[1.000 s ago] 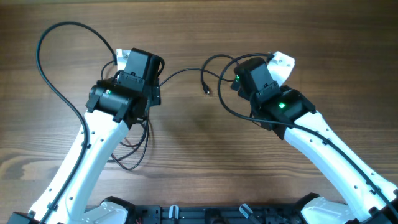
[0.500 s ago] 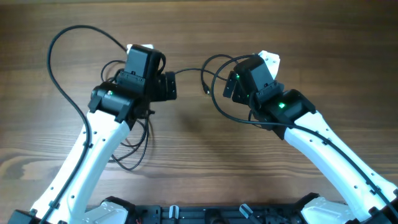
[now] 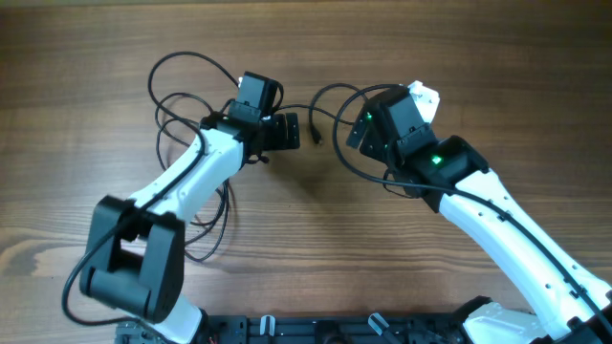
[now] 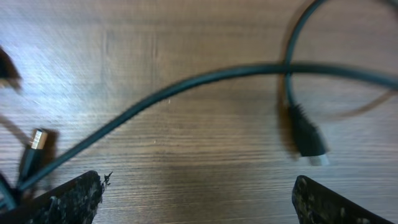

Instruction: Untangle cables

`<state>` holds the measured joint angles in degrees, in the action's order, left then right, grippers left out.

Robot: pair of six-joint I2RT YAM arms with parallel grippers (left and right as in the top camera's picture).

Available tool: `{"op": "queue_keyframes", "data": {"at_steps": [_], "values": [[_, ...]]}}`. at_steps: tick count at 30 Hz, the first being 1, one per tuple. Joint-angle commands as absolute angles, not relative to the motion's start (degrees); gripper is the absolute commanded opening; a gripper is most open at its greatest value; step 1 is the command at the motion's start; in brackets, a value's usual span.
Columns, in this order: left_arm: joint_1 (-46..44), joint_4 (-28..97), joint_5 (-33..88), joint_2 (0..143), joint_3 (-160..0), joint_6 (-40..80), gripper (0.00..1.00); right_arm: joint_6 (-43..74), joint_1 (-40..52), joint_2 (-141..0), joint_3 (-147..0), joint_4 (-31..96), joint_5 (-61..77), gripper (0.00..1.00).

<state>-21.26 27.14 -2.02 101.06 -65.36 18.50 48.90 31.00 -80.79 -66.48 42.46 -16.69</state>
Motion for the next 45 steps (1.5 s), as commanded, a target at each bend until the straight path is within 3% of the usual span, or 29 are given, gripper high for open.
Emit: {"op": "queue_keyframes", "data": {"at_steps": [1,7,15,25,45], "values": [[-21.08,26.57,-1.08,102.02,-64.82,16.97,1.0,56.29,29.54,-81.17,-66.74,42.44,-11.99,0.99],[-21.1,26.72,-0.43,102.02,-64.82,17.15,1.0,61.82,27.05,-82.24,-66.72,37.3,-1.15,1.0],[-21.08,29.63,-0.45,102.02,-64.82,17.1,1.0,64.18,21.41,-95.09,-66.67,32.08,11.7,1.0],[-21.15,31.35,-0.43,102.02,-64.82,17.15,1.0,80.01,20.91,-104.47,-66.67,20.53,11.55,1.0],[-21.15,36.12,-0.4,102.02,-64.82,17.15,1.0,90.7,20.53,-117.75,-66.63,5.8,4.01,1.0]]}}
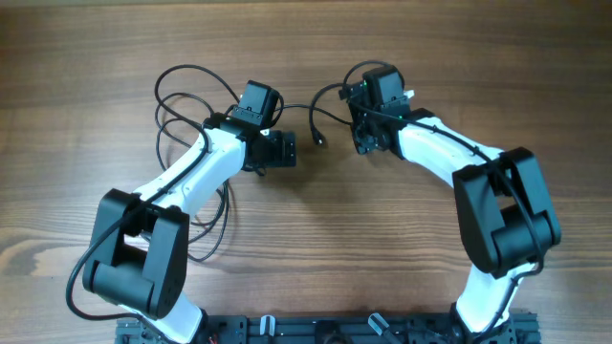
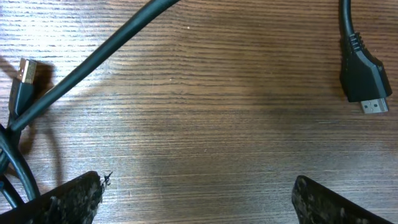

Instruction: Untangle cables

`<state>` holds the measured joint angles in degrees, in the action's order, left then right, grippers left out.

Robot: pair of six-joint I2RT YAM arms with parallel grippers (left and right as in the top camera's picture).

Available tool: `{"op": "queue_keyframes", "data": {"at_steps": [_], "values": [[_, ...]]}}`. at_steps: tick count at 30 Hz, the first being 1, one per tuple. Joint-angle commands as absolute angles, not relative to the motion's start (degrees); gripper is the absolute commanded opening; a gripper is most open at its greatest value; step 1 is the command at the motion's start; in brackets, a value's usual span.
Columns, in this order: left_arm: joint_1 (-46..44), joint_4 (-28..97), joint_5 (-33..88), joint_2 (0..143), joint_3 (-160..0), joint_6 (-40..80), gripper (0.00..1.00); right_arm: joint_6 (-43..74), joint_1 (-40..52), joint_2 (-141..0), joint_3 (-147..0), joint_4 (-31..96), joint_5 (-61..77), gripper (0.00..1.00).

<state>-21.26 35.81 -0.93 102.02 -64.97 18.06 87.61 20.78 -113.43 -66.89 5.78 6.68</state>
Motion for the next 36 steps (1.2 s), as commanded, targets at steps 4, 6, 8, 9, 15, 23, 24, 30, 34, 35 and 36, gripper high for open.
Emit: {"op": "queue_keyframes", "data": {"at_steps": [4,6,8,9,15,23,24,30,34,35,36], "values": [[-21.15,36.99,-0.43,102.02,-64.82,17.15,1.0,90.61,20.45,-119.87,-66.63,3.42,-1.54,1.0],[-21.15,36.97,-0.43,102.02,-64.82,17.15,1.0,90.63,19.94,-120.7,-66.63,3.22,-4.84,1.0],[-21.15,36.97,-0.43,102.02,-64.82,17.15,1.0,90.59,19.14,-121.54,-66.63,2.2,-5.52,1.0],[-21.15,36.95,-0.43,102.02,-64.82,17.15,1.0,90.5,18.63,-122.34,-66.63,1.1,-5.34,1.0],[-21.15,35.4,-0.43,102.02,-64.82,17.17,1.0,81.93,16.4,-126.8,-66.63,-10.57,4.43,0.56],[-21.15,36.93,0.67,102.02,-64.82,17.17,1.0,71.53,14.68,-127.28,-66.65,-15.07,10.13,0.04],[-21.15,37.17,0.67,102.02,-64.82,17.17,1.0,70.52,14.04,-127.13,-66.65,-15.49,12.27,0.04],[-21.15,37.39,0.67,102.02,-64.82,17.17,1.0,62.5,11.0,-121.56,-66.65,-15.44,16.25,0.04],[-21.15,37.34,0.67,102.02,-64.82,17.17,1.0,58.61,9.85,-112.27,-66.65,-13.98,11.9,0.04],[-21.15,37.36,0.69,102.02,-64.82,17.17,1.0,57.52,9.58,-109.25,-66.65,-13.19,9.87,0.04],[-21.15,37.36,0.89,102.02,-64.82,17.15,1.0,56.49,9.37,-106.13,-66.65,-12.36,7.7,0.04]]}}
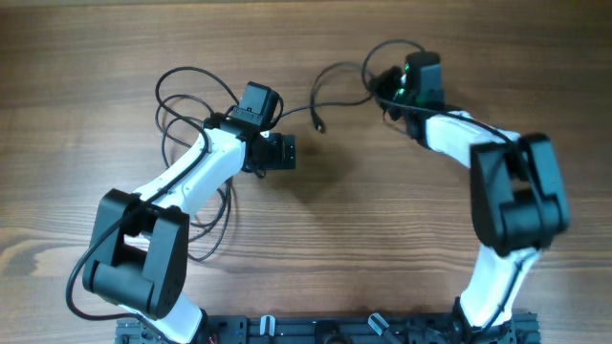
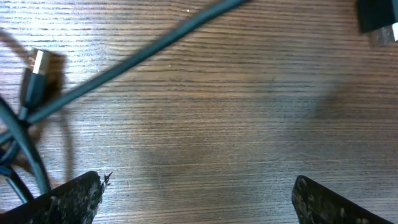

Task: Untangle cables
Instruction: 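Pull the strand with the right gripper up and to the far right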

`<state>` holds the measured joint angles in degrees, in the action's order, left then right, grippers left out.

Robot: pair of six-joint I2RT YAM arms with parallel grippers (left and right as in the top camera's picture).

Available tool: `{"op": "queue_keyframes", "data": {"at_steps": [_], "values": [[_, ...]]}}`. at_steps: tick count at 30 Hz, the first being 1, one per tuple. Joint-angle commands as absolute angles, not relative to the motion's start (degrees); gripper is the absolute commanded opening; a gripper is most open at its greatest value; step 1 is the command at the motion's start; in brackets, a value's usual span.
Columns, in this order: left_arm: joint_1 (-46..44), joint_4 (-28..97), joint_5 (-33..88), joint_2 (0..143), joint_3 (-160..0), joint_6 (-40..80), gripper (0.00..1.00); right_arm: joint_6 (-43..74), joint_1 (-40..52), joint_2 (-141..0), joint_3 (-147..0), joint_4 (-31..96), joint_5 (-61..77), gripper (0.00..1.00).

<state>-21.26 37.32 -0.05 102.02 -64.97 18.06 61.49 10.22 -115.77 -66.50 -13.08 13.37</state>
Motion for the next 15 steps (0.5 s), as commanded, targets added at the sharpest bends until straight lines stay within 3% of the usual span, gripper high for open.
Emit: {"op": "queue_keyframes", "data": {"at_steps": [1,15], "values": [[-21.15,37.36,1.54,102.02,-64.82,17.15,1.0,55.27,9.13,-102.61,-66.65,-11.55,5.76,0.04],[-21.15,36.91,3.64,102.02,-64.82,17.12,1.0,50.87,8.6,-61.12,-66.7,-7.62,-3.27,0.05]]}}
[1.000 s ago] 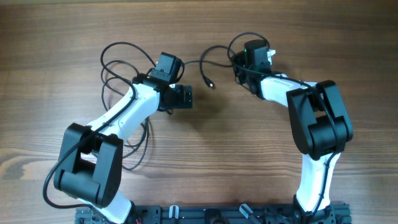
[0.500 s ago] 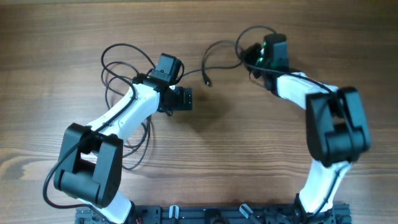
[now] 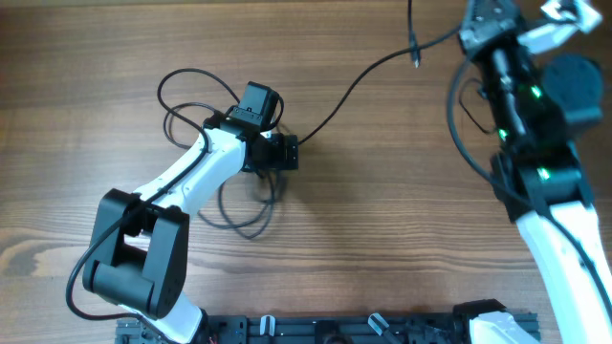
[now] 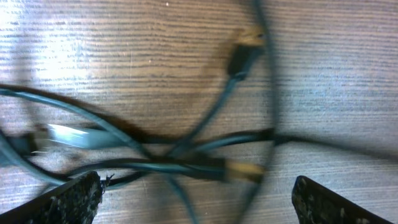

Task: Untangle cables
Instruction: 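Pull the strand with the right gripper up and to the far right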

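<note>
A tangle of black cables lies around my left arm, with loops at the far left and near the front. My left gripper hovers open over the tangle. In the left wrist view its fingers stand wide apart above blurred crossing cables, a gold-tipped plug and a silver plug. One black cable runs taut from the tangle up to my right gripper, which is raised high at the top right and shut on it. A plug end dangles nearby.
The wooden table carries only the cables. A slack cable loop hangs beside my right arm. The arms' bases and a black rail sit at the front edge.
My right gripper has gone from low at the back of the table to high at the top right. The cable is now taut, and the tangle has shifted under my left gripper.
My right gripper was at a cable loop in the middle, my left open over one cable and a black plug. The right then stood further back at each moment with the cable. Now it is raised and the tangle is dragged rightward.
</note>
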`<state>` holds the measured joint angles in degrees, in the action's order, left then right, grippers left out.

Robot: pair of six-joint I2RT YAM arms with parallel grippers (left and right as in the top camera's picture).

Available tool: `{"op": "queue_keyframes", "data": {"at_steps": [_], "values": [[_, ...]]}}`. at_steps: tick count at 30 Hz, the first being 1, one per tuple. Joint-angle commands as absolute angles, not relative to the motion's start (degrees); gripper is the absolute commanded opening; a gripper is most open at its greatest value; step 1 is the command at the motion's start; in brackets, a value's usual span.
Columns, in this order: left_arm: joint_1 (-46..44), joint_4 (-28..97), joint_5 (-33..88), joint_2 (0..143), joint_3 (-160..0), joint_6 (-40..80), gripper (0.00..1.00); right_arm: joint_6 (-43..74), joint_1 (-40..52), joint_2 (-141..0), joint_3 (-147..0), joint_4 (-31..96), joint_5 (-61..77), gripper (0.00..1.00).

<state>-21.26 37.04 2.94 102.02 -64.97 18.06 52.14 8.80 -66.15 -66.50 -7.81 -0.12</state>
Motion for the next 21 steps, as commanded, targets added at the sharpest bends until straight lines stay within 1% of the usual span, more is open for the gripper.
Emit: {"op": "queue_keyframes", "data": {"at_steps": [1,5,9,17,20,21], "values": [[-21.15,36.91,3.62,102.02,-64.79,17.12,1.0,50.96,8.58,-59.46,-66.72,-7.64,-3.25,0.05],[-21.15,36.73,3.31,102.02,-63.79,16.91,1.0,50.98,8.6,-54.37,-66.96,-7.62,-3.68,0.05],[-21.12,36.38,0.43,102.04,-59.75,16.99,1.0,50.96,8.58,-51.72,-66.98,-7.14,-4.47,0.04],[-21.15,32.25,0.4,102.04,-51.29,18.09,1.0,51.16,8.58,-51.48,-67.31,-6.5,-5.39,0.04],[-21.15,31.42,2.7,102.02,-51.22,18.39,1.0,51.05,8.58,-51.53,-67.31,-5.37,-5.65,0.05],[-21.15,30.13,5.13,102.0,-51.22,16.29,1.0,51.0,8.58,-51.53,-67.31,-3.75,-6.72,0.04]]}}
